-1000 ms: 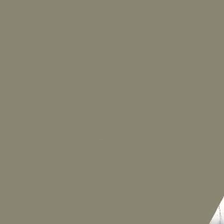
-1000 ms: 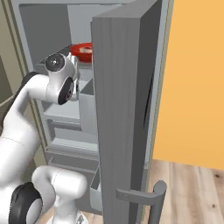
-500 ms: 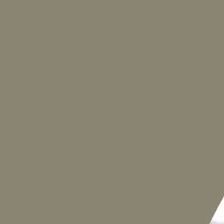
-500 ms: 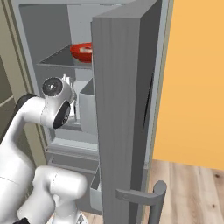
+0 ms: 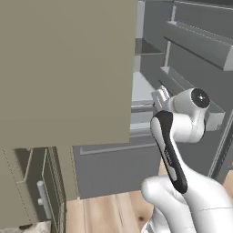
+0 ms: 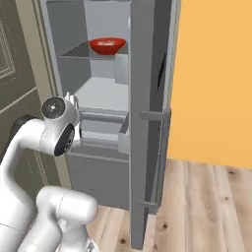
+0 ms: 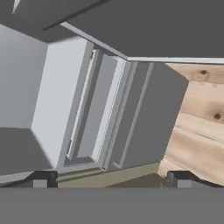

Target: Move the mug from next to the sink to the open cabinet. Then, move the bowl with the steak to the fridge to clear the area for faucet cleaning.

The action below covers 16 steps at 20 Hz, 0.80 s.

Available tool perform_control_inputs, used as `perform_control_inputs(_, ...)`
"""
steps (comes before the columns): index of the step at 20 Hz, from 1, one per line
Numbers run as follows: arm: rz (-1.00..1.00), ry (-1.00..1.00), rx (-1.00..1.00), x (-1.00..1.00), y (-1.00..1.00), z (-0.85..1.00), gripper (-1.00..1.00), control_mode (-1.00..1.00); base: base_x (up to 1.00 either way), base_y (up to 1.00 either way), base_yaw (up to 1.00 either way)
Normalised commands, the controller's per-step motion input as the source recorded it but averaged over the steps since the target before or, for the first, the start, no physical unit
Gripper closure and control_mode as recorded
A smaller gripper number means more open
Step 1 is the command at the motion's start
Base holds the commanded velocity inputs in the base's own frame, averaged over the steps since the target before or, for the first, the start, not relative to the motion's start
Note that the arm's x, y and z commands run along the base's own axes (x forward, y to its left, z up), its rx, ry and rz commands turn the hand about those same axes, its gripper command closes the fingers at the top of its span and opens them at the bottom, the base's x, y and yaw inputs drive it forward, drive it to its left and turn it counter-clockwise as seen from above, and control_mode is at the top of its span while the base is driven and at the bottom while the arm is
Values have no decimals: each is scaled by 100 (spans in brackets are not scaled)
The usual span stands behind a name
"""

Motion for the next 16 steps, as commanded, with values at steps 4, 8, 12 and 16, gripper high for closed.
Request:
perform_control_inputs(4,0,0,0,0,0,0,-100,100,-91,-51,-56)
perform_control_inputs(8,0,0,0,0,0,0,-100,100,-92,-14,-60)
perform_control_inputs(12,0,0,0,0,0,0,-100,100,-89,-1,-66)
perform_control_inputs(16,0,0,0,0,0,0,-100,100,-17,-17,-93)
